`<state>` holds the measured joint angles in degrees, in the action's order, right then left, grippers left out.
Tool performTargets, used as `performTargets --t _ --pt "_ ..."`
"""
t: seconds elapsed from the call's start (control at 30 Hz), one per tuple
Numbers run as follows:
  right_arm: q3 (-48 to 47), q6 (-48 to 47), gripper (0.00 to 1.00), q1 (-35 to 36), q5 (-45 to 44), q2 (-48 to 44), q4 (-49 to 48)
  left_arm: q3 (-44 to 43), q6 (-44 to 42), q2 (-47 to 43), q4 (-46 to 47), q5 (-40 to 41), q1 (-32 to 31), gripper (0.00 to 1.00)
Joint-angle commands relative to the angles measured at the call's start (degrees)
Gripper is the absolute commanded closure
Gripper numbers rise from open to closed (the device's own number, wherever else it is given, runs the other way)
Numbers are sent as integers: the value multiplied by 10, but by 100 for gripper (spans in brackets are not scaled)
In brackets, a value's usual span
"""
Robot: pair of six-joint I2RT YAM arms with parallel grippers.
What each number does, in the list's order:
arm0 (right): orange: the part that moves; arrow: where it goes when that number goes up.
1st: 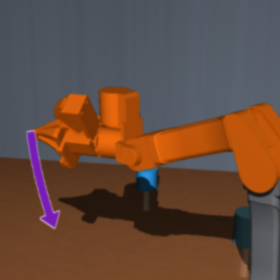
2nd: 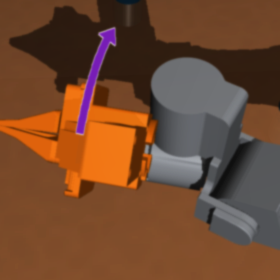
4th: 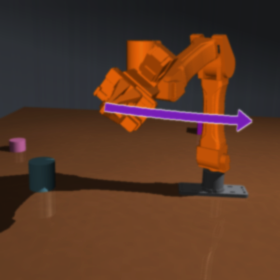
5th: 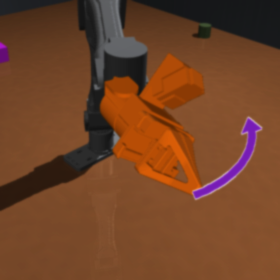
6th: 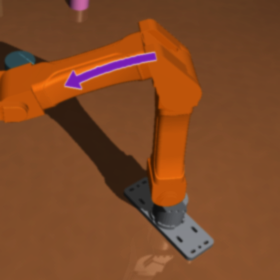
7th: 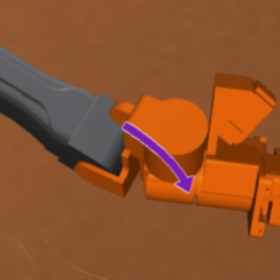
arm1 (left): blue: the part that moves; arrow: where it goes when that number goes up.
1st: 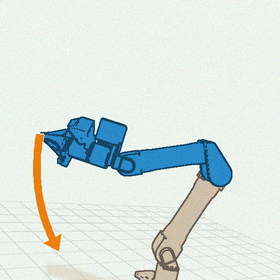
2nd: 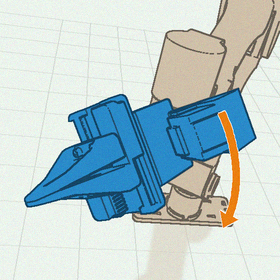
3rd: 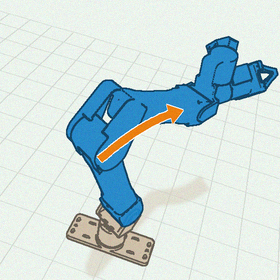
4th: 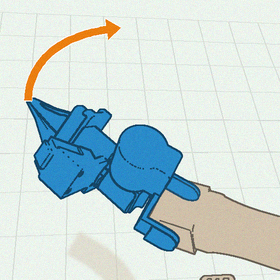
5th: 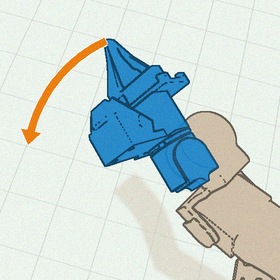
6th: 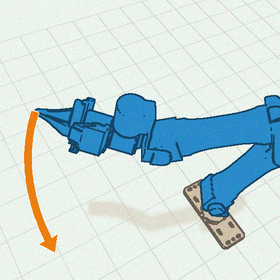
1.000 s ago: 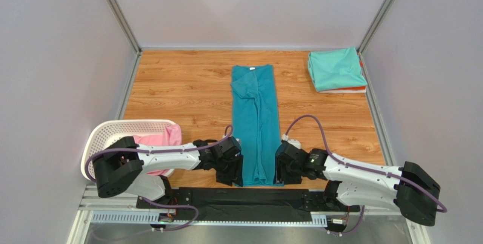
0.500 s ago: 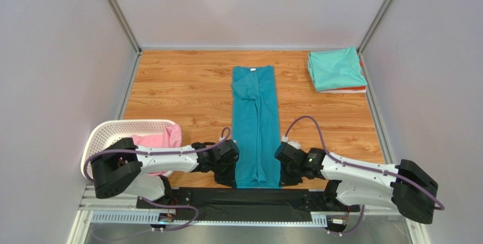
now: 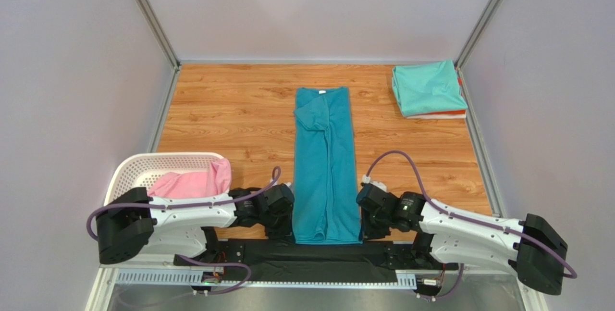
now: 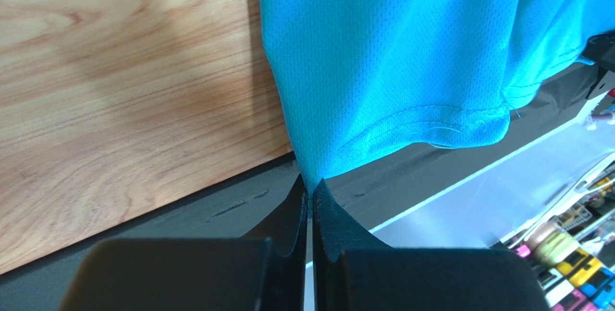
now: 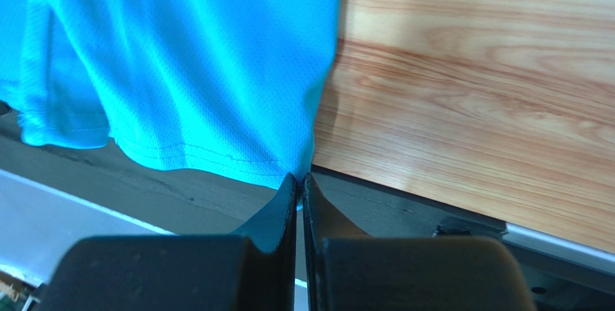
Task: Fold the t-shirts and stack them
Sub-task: Fold the tshirt
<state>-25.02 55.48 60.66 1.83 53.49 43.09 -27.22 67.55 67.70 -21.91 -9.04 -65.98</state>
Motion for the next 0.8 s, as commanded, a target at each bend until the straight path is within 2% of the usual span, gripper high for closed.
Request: performTargets --t 0.0,0.17,0.4,0.43,0.77 --pt "1 -18 100 4 27 2 -27 -20 -2 -9 -14 11 -8 100" --pt "-50 -35 100 4 0 -8 -5 -43 -16 -32 -26 31 -9 100" --pt "-119 -70 100 -9 -74 0 26 -136 -73 -20 -122 89 -1 100" --pt "-125 -83 100 -20 -86 7 27 -155 -80 -16 -130 113 13 100" --pt "-230 -187 100 -130 -104 93 -7 -241 -209 40 -131 102 138 100"
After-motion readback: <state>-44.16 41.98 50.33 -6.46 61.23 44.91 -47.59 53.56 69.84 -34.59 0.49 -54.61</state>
